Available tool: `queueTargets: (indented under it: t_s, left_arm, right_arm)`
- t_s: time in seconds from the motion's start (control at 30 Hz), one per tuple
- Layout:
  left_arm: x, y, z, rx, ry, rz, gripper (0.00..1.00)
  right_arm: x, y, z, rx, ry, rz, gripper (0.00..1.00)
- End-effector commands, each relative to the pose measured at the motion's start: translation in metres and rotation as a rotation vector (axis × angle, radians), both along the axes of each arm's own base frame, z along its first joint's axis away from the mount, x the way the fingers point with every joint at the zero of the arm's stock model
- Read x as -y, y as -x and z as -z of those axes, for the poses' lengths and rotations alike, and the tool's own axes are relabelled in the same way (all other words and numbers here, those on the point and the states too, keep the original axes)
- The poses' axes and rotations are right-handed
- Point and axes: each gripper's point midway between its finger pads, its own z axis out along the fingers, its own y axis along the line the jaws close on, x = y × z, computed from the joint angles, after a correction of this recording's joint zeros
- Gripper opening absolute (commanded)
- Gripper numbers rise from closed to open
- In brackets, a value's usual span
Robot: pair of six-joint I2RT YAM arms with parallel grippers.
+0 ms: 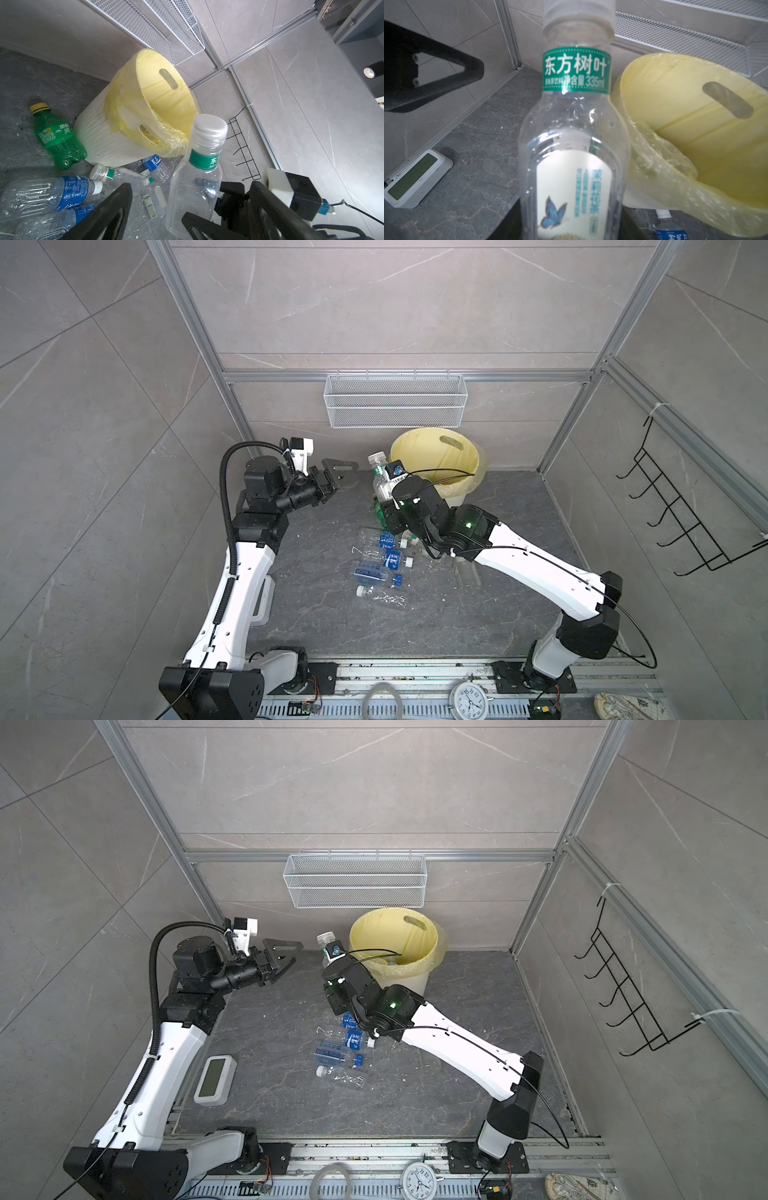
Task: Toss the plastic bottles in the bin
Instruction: 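Lift the clear bottle and carry it toward the left gripper, then close the left gripper on the bottle's white cap while the right holds it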
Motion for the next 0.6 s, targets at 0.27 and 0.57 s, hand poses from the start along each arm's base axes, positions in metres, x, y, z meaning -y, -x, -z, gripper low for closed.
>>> queueTargets:
  t_s: [0.27,0.57]
  left_arm:
    - [0.014,-0.007,-0.007,0.065,0.003,0.083,0.81]
    - [0.026,-0.017,0.001,0.057,-0.014,0.100,0.70]
  right_arm:
    - [-0.026,0.006,0.008,-0.023,-0.070,-0.087,0.50]
    - [-0.033,0.009,0.018,-0.047,-0.073,-0.122,0.51]
